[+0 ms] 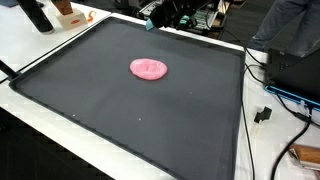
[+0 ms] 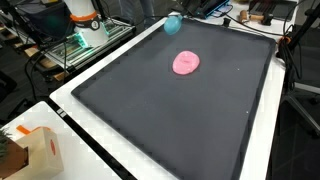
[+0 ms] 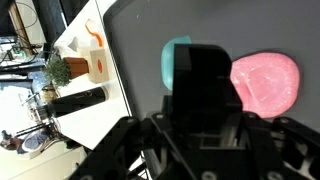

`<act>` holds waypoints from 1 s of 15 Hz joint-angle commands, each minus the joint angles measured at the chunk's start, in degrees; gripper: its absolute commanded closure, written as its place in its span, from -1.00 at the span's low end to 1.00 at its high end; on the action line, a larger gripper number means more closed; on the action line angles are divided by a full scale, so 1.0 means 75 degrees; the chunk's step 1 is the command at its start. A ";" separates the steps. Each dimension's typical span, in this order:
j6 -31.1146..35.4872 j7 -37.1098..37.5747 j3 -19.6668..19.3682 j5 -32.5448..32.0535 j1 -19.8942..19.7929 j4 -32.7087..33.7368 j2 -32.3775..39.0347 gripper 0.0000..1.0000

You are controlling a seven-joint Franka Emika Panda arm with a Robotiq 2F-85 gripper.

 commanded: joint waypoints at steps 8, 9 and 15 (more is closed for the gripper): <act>-0.0587 0.1414 -0.0486 -0.0809 0.0547 0.0952 0.1200 0.50; -0.0632 0.1537 -0.0510 -0.0857 0.0563 0.1009 0.1282 0.50; -0.0926 0.1934 -0.0594 -0.0900 0.0598 0.1276 0.1673 0.50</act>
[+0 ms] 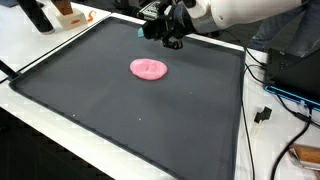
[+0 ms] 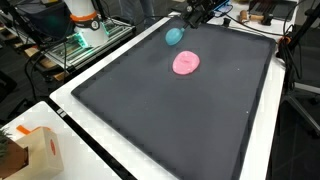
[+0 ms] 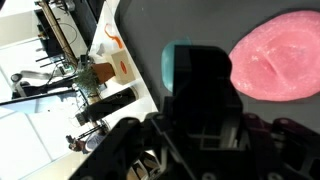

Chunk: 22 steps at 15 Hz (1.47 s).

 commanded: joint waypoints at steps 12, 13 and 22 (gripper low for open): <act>-0.0370 -0.0047 -0.0120 -0.0033 -0.0028 0.0524 0.0486 0.50; -0.0358 -0.0073 -0.0115 0.0001 -0.0057 0.0527 0.0466 0.50; -0.0222 -0.0430 -0.0061 0.0309 -0.0343 0.0433 -0.0067 0.50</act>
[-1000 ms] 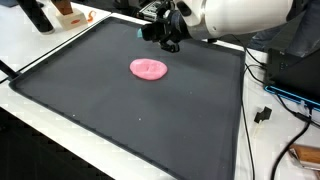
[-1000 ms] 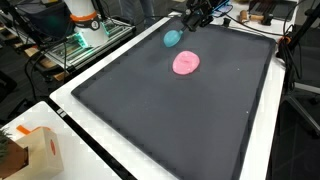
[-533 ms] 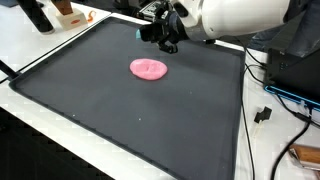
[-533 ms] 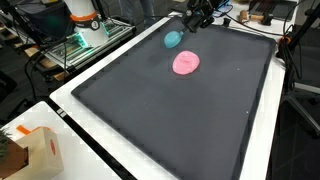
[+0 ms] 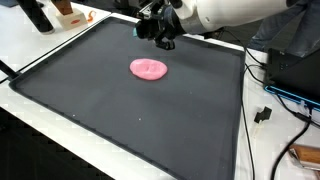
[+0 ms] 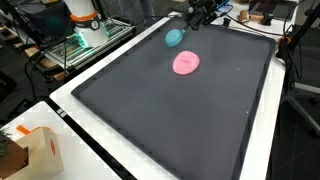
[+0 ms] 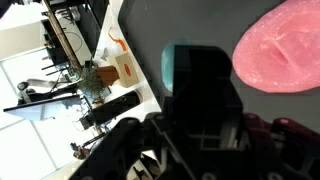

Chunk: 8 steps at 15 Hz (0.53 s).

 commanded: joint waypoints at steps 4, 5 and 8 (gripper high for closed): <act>0.0227 -0.0672 0.0104 0.0543 -0.0353 -0.0257 -0.0795 0.50; 0.0269 -0.0783 0.0106 0.0641 -0.0394 -0.0277 -0.0898 0.50; 0.0503 -0.1126 0.0108 0.1039 -0.0550 -0.0373 -0.1260 0.50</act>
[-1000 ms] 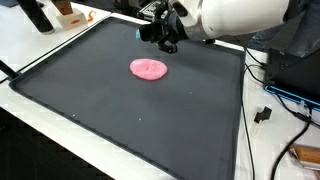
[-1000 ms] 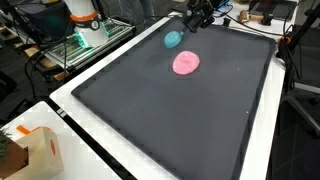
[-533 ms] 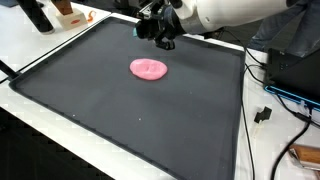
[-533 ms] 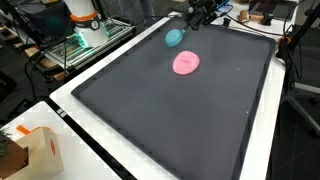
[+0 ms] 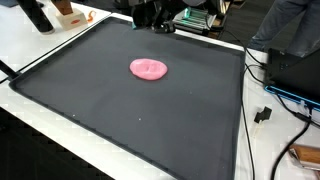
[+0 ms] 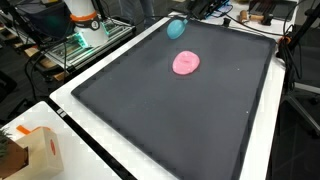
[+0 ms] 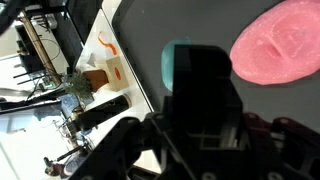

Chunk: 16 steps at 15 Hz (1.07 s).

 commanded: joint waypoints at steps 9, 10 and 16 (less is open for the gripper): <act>0.1720 -0.1522 0.0040 0.1951 -0.0812 -0.0992 -0.1521 0.50; 0.1875 -0.1614 0.0024 0.2054 -0.0862 -0.1098 -0.1618 0.50; 0.2888 -0.2205 0.0008 0.2615 -0.1162 -0.1821 -0.2141 0.50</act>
